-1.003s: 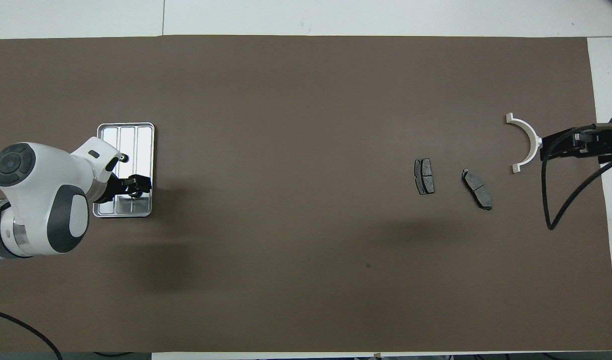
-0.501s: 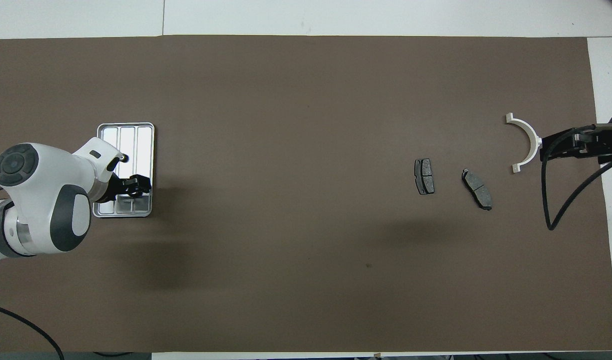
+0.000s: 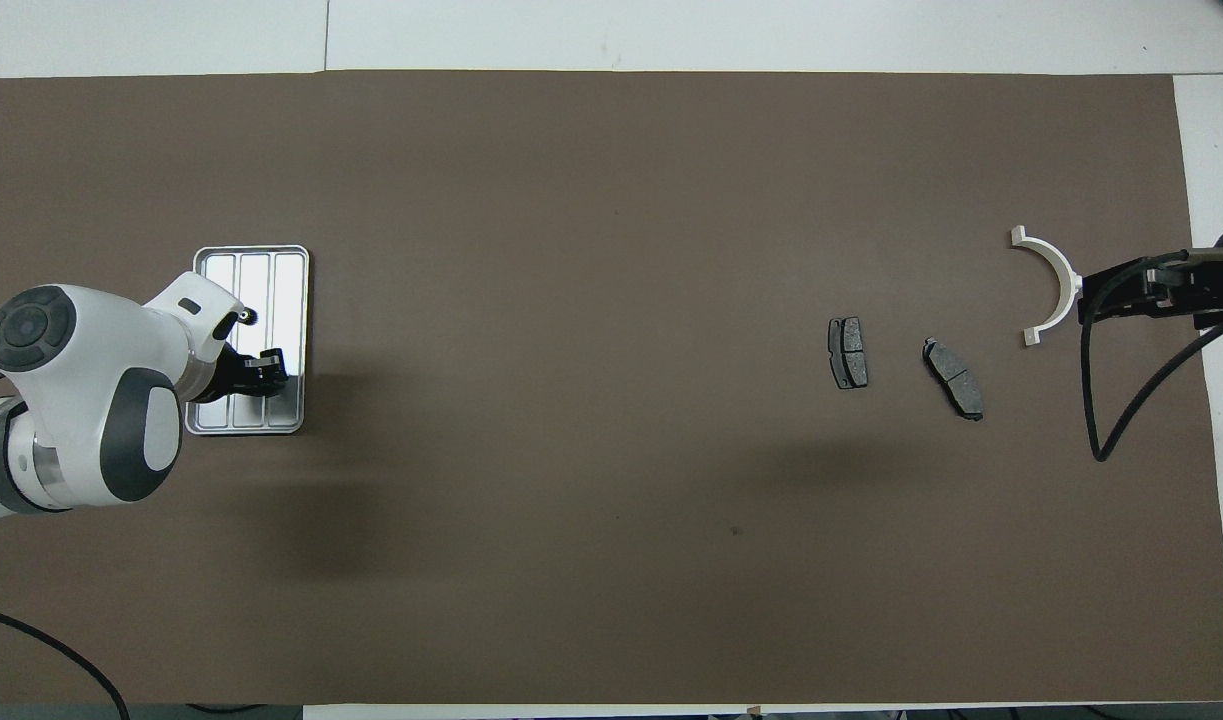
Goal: Place bearing gear from tray to pile
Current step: 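Grasp the black bearing on the tray with the left gripper, then carry the bearing to the table center and release it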
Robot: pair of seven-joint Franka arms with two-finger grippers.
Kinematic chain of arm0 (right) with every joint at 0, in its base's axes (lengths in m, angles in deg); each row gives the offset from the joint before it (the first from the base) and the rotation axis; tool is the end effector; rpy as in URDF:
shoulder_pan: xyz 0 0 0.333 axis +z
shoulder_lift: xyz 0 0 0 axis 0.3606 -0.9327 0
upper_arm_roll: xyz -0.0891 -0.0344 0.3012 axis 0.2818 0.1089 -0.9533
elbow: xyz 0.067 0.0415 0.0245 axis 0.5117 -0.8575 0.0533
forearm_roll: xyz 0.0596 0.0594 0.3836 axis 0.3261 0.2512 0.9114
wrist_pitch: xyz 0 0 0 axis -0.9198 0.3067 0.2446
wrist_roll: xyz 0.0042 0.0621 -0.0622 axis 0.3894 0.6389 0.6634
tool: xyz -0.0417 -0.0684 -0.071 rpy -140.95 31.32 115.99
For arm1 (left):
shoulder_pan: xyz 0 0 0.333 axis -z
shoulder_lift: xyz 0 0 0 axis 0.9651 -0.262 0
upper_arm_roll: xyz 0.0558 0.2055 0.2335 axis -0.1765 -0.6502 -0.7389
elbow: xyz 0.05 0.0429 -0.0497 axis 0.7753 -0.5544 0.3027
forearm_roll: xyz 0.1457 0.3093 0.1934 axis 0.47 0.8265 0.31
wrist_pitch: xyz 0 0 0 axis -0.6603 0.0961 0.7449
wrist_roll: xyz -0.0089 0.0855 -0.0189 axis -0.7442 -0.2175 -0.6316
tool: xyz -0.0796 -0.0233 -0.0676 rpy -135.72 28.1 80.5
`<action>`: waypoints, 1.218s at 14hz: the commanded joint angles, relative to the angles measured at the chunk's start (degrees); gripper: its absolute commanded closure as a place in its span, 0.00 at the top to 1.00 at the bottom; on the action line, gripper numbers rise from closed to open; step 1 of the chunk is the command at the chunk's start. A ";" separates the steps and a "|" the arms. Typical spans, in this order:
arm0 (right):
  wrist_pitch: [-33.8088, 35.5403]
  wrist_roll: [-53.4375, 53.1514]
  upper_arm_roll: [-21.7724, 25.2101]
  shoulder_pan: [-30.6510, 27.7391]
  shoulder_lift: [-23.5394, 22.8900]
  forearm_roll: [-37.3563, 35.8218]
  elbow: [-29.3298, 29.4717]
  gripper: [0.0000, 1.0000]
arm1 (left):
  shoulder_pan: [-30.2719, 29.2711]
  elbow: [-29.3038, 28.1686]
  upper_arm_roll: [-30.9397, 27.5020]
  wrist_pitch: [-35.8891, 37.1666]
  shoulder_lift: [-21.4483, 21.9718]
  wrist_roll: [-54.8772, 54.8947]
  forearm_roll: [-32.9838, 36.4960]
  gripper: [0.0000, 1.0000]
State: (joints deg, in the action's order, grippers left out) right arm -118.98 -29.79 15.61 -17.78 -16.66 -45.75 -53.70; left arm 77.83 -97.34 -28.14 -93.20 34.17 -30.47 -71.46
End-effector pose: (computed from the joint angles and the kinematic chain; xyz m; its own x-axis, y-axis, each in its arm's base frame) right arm 0.5499 -0.0239 0.5941 0.9957 -0.0854 -0.0353 -0.0842 -0.9959 0.0327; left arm 0.5340 -0.0149 0.2993 0.9888 0.1485 -0.0134 0.1486 -0.9888 0.0099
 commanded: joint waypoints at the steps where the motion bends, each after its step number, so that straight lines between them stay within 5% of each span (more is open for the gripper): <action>1: 0.01 -0.38 -0.19 -0.37 1.63 0.98 -1.79 1.00 | 0.68 -0.63 -0.58 -1.63 -0.95 -0.33 0.00 0.06; 6: -0.08 -0.46 -0.19 -0.11 1.63 0.98 -1.88 1.00 | 0.94 4.89 -0.14 4.23 -0.34 -2.86 0.00 0.00; 10: -0.08 -0.46 -0.19 -0.11 1.63 0.98 -1.79 1.00 | 9.53 15.89 -0.14 16.81 -0.87 -19.00 0.00 0.00; 17: -1.22 0.15 -0.19 -0.55 1.63 0.98 -3.02 1.00 | 26.84 16.42 -0.31 10.60 -1.65 -49.06 0.18 0.00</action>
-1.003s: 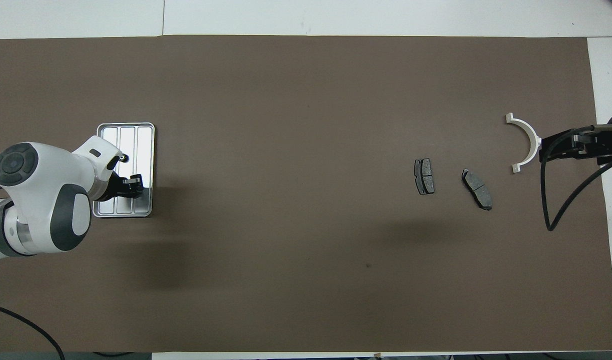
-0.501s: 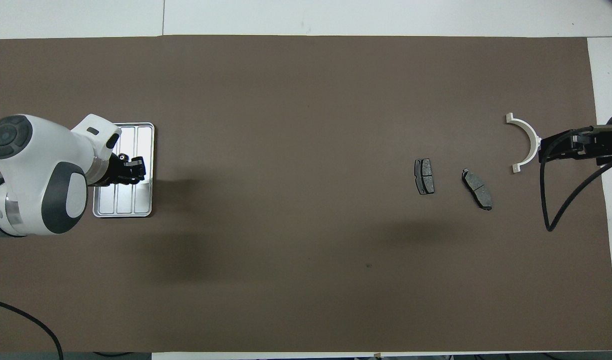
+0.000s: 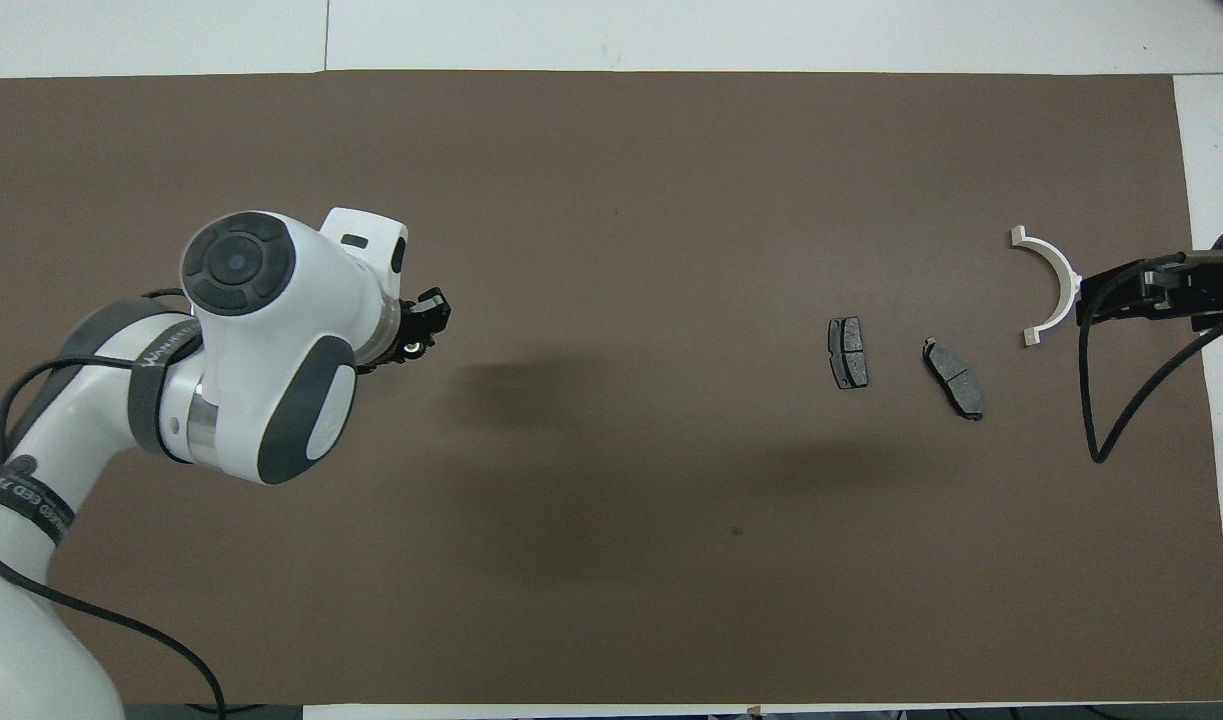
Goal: Place bearing gear from tray to pile
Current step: 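Carry the bearing to the table center and release it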
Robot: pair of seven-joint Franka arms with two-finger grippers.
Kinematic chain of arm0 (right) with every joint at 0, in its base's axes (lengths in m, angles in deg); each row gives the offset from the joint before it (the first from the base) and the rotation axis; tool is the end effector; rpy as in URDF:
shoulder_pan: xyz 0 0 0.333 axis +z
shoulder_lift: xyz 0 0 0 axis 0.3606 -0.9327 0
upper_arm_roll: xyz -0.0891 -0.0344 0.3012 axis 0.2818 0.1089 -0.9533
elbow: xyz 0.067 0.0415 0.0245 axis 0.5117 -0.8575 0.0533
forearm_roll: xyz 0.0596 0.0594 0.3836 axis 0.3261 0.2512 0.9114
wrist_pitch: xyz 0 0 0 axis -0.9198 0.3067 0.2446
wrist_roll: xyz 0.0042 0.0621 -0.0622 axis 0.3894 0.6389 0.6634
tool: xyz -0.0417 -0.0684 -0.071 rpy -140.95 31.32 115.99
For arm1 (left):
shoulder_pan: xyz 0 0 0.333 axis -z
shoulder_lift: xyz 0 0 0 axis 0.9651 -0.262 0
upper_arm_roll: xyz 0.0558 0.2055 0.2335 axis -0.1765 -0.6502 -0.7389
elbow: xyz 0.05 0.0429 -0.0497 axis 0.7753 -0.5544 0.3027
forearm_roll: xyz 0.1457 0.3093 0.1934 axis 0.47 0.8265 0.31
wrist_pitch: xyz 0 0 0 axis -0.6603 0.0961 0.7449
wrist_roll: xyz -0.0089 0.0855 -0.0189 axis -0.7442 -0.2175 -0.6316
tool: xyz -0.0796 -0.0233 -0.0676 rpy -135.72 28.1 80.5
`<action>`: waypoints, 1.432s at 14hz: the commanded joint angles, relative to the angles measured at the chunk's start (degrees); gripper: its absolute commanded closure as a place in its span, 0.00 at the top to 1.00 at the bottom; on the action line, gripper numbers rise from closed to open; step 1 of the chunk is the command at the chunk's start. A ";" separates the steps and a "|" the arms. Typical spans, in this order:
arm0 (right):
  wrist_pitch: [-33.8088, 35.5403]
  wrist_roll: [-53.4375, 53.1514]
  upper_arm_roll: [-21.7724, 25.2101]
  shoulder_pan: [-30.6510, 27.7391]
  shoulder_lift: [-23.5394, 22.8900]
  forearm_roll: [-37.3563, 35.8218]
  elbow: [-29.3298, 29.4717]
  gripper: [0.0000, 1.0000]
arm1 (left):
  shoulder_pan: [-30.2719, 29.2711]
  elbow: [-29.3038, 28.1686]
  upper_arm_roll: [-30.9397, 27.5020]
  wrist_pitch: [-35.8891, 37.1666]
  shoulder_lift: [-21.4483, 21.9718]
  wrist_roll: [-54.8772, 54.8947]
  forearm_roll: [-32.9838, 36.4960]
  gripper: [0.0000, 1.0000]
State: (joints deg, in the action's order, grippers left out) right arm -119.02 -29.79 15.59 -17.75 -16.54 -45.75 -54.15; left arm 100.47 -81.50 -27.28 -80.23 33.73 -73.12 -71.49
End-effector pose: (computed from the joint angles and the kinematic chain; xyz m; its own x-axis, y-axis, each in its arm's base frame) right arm 0.5490 -0.0234 0.5916 0.9956 -0.0845 -0.0404 -0.0832 -0.9960 0.0328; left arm 0.5337 -0.2509 0.3954 0.8872 0.4613 0.0045 0.4609 -0.8868 0.0353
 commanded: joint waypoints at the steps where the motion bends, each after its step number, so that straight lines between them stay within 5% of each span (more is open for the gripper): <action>1: -1.27 0.15 -0.17 -0.57 1.59 0.98 -2.66 1.00 | 6.84 0.93 -1.17 -3.77 -2.43 -10.80 0.46 0.00; 4: -1.36 0.24 -0.17 -0.66 1.59 0.98 -2.66 1.00 | 11.17 8.38 -1.35 -4.31 -12.08 -18.30 3.80 0.00; 10: -2.76 0.59 -0.17 -0.75 1.95 0.98 -4.14 1.00 | 12.40 24.28 -1.34 0.51 -22.55 -19.11 1.27 0.00; 17: -4.00 1.03 -0.08 -0.75 2.65 0.98 -5.91 1.00 | 13.19 23.26 -1.61 -1.77 -24.68 -20.51 2.57 0.00; 18: -4.00 1.03 -0.08 -0.75 2.65 0.98 -5.91 1.00 | 13.10 23.26 -1.61 -1.68 -24.68 -20.51 2.75 0.07; 19: -4.00 1.03 -0.08 -0.75 2.65 0.98 -5.91 1.00 | 13.02 23.26 -1.61 -1.68 -24.68 -20.51 2.84 0.37; 20: -4.00 1.03 -0.08 -0.75 2.65 0.98 -6.17 1.00 | 12.84 23.00 -1.61 -1.77 -24.68 -20.43 2.93 0.56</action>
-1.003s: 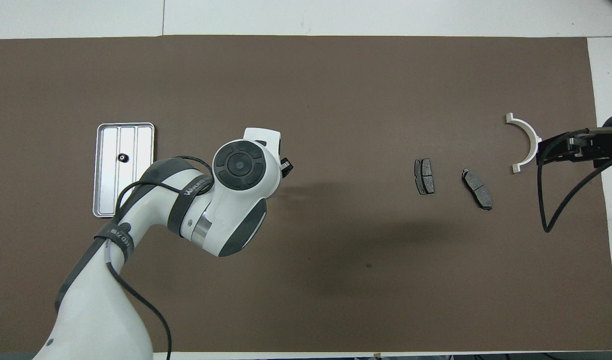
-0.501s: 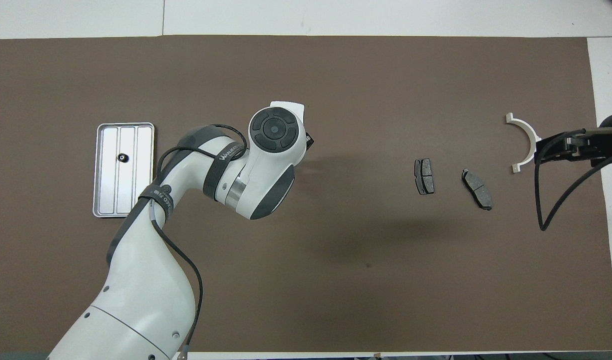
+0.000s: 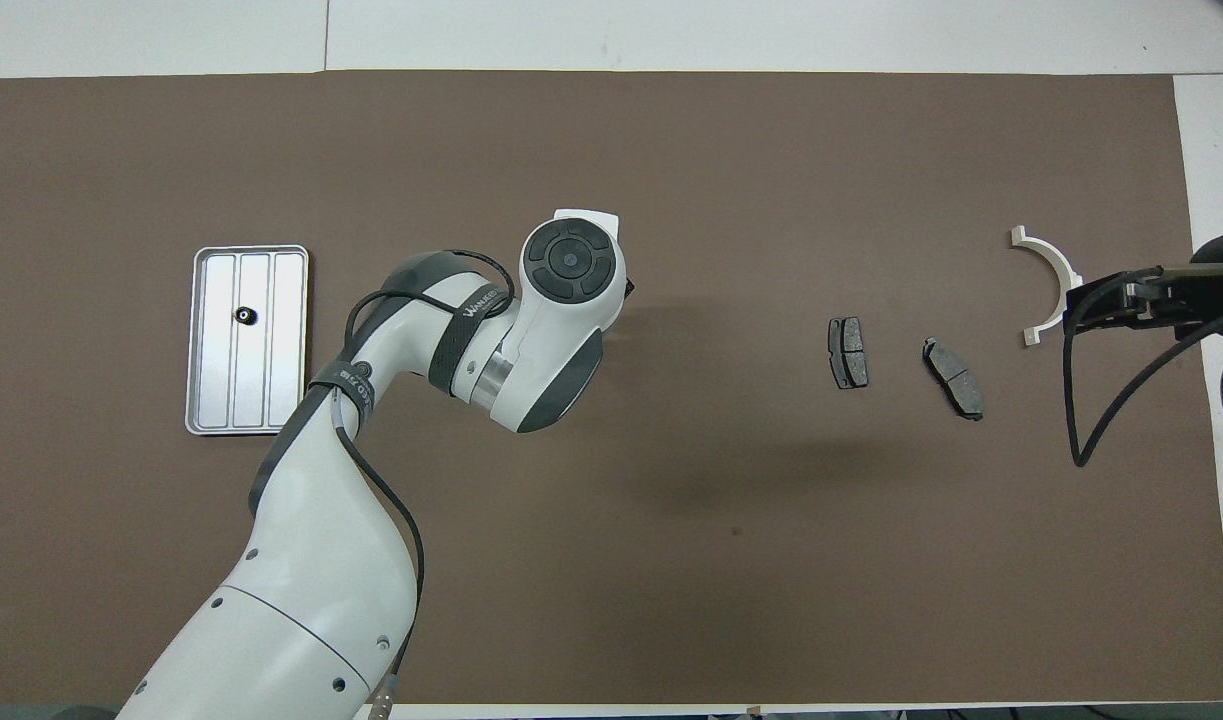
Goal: Place bearing gear from tray to pile
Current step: 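Carry the bearing to the table center and release it, then grasp the center bearing with the right gripper while the left gripper returns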
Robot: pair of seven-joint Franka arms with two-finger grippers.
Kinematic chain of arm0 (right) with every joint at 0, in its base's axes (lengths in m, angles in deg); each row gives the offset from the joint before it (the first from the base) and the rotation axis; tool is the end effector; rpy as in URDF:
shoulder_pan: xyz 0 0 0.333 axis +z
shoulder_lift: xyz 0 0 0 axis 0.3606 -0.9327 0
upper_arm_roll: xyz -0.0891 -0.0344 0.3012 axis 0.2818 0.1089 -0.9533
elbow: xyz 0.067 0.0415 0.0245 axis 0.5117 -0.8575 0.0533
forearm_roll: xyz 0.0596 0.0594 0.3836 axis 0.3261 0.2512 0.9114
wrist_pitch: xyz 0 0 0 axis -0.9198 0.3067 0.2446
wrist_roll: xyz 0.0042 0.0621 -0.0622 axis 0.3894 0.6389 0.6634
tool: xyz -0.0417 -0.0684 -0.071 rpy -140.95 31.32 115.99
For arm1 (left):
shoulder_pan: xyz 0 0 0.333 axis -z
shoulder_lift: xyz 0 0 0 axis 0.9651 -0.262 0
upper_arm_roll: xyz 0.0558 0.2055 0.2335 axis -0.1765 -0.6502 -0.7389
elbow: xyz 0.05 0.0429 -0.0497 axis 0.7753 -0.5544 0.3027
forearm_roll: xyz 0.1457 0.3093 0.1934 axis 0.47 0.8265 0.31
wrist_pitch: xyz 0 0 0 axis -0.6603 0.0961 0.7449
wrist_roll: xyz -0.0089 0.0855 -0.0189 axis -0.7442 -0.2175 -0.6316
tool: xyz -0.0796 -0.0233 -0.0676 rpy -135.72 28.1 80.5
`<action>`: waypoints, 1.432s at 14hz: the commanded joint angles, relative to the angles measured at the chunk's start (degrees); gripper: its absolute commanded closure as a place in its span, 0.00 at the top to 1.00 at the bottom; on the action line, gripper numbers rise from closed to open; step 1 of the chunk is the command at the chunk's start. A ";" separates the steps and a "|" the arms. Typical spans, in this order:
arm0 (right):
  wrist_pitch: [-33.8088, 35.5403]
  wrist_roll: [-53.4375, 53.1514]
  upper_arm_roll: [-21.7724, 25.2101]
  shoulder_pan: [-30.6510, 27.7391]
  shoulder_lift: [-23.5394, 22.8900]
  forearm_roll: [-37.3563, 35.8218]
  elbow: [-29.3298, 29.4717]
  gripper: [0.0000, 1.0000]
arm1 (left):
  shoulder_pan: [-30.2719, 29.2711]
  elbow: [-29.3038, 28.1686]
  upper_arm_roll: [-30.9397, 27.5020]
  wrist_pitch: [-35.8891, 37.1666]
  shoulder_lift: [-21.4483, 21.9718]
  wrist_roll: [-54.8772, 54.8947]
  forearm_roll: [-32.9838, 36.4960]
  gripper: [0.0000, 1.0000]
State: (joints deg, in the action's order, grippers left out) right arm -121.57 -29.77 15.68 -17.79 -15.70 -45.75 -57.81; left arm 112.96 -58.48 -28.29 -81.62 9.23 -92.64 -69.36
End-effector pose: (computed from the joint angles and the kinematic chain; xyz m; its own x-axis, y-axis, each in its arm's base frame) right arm 0.5458 -0.0247 0.5730 0.9954 -0.0848 -0.0453 -0.0835 -0.9960 0.0314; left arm 0.5601 -0.4180 0.3054 0.8277 0.5601 0.0346 0.5598 -0.8284 0.0189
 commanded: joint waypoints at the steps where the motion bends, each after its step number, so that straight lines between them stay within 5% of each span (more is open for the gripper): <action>1: -1.45 1.01 -0.16 -0.71 1.81 1.07 -2.51 1.00 | 0.35 -0.10 -0.61 -0.38 -0.19 -1.00 0.71 0.58; 6: -2.85 2.76 -0.25 -0.28 0.33 1.07 -1.46 1.00 | -0.26 -0.46 -1.13 2.24 0.25 -0.82 0.89 0.61; 12: -4.43 1.46 -0.52 3.85 -10.39 5.38 9.70 1.00 | -8.50 -2.30 -4.12 8.50 6.75 12.34 1.77 0.60; 20: -14.98 -15.59 -0.52 22.82 -21.30 5.29 10.59 0.99 | -25.56 -10.04 -3.95 7.89 11.59 46.34 1.42 0.59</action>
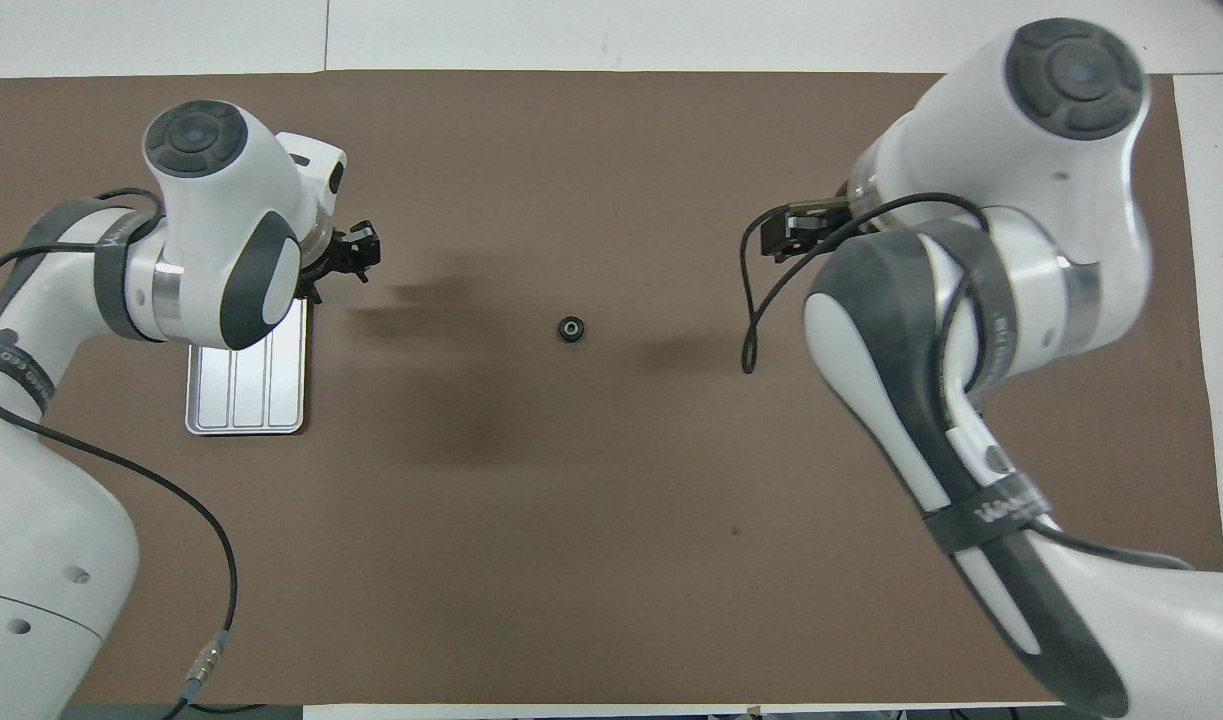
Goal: Place bearing gear from tray to pile
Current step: 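Grasp the center bearing with the right gripper while the left gripper returns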
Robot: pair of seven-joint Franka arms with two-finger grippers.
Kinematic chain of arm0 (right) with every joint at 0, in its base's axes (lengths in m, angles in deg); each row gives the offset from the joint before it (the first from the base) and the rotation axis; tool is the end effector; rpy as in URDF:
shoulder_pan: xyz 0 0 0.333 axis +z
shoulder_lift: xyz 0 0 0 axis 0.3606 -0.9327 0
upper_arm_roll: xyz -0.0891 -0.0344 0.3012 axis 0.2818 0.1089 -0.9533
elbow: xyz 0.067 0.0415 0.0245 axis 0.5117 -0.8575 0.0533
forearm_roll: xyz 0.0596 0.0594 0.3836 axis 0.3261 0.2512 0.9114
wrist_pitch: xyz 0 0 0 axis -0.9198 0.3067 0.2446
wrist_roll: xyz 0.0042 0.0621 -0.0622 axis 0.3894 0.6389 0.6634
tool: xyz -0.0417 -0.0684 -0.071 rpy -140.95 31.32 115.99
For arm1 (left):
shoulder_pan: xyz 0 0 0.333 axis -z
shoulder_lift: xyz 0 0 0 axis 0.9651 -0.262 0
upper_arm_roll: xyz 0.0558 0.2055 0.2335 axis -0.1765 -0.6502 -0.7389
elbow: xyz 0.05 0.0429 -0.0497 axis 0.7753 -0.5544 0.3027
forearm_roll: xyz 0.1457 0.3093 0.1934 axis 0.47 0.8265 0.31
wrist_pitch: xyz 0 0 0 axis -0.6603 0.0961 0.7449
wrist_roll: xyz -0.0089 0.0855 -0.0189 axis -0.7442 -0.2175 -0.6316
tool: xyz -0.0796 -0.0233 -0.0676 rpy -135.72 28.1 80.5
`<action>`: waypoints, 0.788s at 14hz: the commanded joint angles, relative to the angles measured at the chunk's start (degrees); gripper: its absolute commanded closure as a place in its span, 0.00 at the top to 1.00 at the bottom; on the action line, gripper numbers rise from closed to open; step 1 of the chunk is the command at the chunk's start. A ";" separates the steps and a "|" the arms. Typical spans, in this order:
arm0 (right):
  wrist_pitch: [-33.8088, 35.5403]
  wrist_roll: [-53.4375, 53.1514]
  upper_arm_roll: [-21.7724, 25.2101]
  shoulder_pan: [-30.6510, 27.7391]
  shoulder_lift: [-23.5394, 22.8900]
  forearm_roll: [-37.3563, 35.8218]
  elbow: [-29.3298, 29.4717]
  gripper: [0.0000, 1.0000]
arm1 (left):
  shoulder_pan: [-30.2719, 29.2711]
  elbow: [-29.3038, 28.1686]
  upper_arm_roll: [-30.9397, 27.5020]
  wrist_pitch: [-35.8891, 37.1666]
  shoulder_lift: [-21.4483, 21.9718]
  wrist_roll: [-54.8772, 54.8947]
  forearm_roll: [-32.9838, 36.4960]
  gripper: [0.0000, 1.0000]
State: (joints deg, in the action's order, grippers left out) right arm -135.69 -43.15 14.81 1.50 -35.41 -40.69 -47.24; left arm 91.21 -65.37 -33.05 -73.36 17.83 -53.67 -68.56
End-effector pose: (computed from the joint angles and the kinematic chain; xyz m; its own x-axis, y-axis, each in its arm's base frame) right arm 0.6236 0.2131 0.4757 0.9994 0.0173 0.0316 0.0186 -0.9991 -0.0390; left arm 0.6439 -0.1195 0.3418 0.9319 0.3612 -0.0332 0.3563 -0.9286 -0.1034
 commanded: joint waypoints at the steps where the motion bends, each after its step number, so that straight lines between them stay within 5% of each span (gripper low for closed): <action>1: -1.12 -3.27 0.36 4.69 -1.95 0.22 -0.51 0.99 | -5.13 -3.23 0.82 -0.82 2.90 10.28 0.61 0.58; 7: -6.65 -12.58 0.18 13.48 -3.97 0.49 -4.47 0.99 | -10.42 -8.13 0.82 -7.31 3.86 20.06 0.44 0.52; 11: -7.54 -14.78 0.18 15.23 -9.40 0.49 0.07 0.99 | -11.03 -13.78 0.82 -13.04 5.45 19.98 0.35 0.47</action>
State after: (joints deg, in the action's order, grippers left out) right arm -142.60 -56.10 14.79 15.92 -41.18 -40.66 -50.59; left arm 81.03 -74.62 -32.87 -83.67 20.09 -34.59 -68.56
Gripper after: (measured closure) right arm 0.009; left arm 0.498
